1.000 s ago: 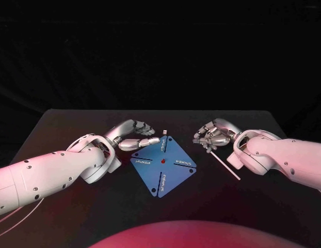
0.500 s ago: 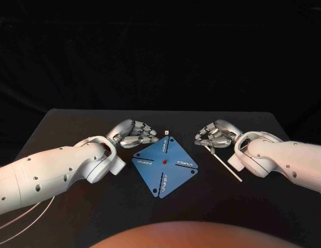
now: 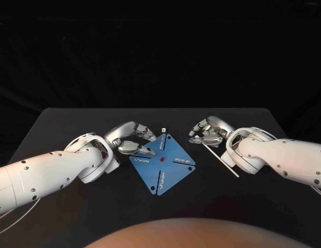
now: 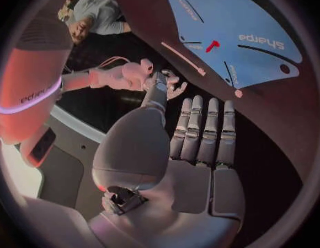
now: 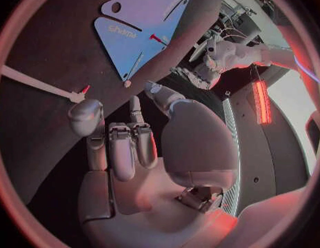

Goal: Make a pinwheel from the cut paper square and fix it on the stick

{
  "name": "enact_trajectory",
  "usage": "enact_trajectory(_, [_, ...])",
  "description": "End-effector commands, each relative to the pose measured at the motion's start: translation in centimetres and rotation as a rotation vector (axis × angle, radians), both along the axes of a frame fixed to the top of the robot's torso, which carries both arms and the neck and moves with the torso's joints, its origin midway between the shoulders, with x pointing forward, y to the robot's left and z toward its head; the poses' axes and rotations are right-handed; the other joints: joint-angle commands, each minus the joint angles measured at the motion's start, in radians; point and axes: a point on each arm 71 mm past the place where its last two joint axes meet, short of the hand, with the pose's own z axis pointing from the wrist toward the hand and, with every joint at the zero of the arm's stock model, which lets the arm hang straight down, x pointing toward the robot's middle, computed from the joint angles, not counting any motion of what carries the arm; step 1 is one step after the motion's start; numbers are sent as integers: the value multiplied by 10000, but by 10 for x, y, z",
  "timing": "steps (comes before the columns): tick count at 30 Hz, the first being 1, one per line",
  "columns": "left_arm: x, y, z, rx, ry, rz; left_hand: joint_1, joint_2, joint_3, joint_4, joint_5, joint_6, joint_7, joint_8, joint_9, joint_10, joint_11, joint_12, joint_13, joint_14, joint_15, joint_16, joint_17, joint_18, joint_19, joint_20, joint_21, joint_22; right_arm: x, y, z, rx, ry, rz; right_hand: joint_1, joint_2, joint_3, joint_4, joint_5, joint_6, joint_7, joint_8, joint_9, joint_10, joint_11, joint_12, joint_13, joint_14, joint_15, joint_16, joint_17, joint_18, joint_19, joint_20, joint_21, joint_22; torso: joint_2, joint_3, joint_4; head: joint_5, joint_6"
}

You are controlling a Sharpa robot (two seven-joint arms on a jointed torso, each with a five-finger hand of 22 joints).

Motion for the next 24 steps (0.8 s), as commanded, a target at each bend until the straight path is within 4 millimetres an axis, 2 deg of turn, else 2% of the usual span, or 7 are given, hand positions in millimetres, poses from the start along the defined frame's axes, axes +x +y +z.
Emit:
enact_trajectory(1, [-9, -10, 1, 1713, -2306, -1468, 152, -310, -106, 294, -80, 77, 1, -153, -52, -457, 39, -163, -120, -546, 15, -409, -257, 60, -310, 97, -210, -126, 2, 1, 0, -615, -284, -555, -79, 20, -5, -85, -76, 26, 27, -60, 14, 1027, 36, 158, 2572, 1075, 17, 35, 2624, -117, 114, 11, 169, 200, -2, -4, 7, -106, -84])
enact_trajectory(5, [-12, -13, -4, 2448, -2754, -1852, 889, -1756, 69, 2553, -64, -113, -10, -419, -133, -1193, 30, -164, -378, -2226, -63, -923, -1049, -119, -948, 147, -463, -365, 4, 5, -1, -694, -265, -777, -111, 30, 4, -117, -134, 5, 42, -101, 11, 1058, 52, 226, 2624, 1075, 30, 35, 2624, -169, 228, 23, 444, 532, 11, -14, 4, -116, -130])
enact_trajectory(6, [-13, -14, -6, 2634, -2828, -1918, 1626, -2194, -256, 4079, -26, -232, -38, -477, -139, -1447, 0, -117, -374, -2731, -135, -922, -1244, -243, -1507, 139, -457, -402, 5, 6, -1, -713, -246, -827, -121, 30, 3, -119, -141, 3, 45, -107, 11, 1058, 54, 226, 2624, 1075, 32, 35, 2624, -182, 257, 26, 506, 607, 14, -20, -3, -114, -142])
enact_trajectory(8, [-14, -16, -10, 2962, -2948, -2019, 1624, -2732, -767, 4139, -64, -759, -118, -742, -232, -2626, -79, -236, -460, -3676, -173, -1033, -1543, -398, -2723, 159, -593, -525, 5, 7, -2, -744, -206, -902, -144, 33, 1, -125, -151, -6, 51, -124, 10, 1058, 61, 226, 2624, 1075, 37, 35, 2624, -206, 313, 30, 628, 754, 26, -24, -1, -117, -187])
enact_trajectory(13, [-14, -18, -17, 3474, -3097, -2046, 1492, -2868, -910, 4168, -59, -918, -90, -796, -249, -3962, -74, -279, -510, -4375, -246, -1052, -1766, -556, -3801, 104, -659, -600, 6, 11, -3, -798, -96, -967, -178, 47, 1, -121, -162, -21, 60, -146, 8, 1058, 69, 226, 2624, 1075, 43, 35, 2624, -235, 381, 37, 772, 930, 48, -46, 4, -98, -206])
enact_trajectory(19, [-12, -20, -22, 3882, -3112, -1911, 1600, -2826, -849, 4167, -54, -865, -11, -755, -232, -4004, 12, -259, -498, -4271, -178, -1004, -1745, -434, -3436, -8, -555, -524, 8, 15, -5, -828, -24, -954, -215, 51, -9, -112, -178, -39, 68, -165, 5, 1058, 78, 226, 2624, 1075, 50, 35, 2624, -246, 405, 42, 838, 1006, 41, -41, 17, -65, -212])
enact_trajectory(24, [-10, -21, -26, 4182, -2918, -1987, 1888, -2380, -295, 4151, -52, -562, -43, -565, -165, -3147, -15, -185, -442, -3307, -187, -774, -1523, 59, -1806, -114, -132, -295, 9, 19, -6, -806, 52, -909, -239, 77, -6, -96, -182, -50, 75, -179, 3, 1058, 85, 226, 2624, 1075, 56, 35, 2624, -253, 420, 47, 882, 1060, 41, -26, 11, -57, -224])
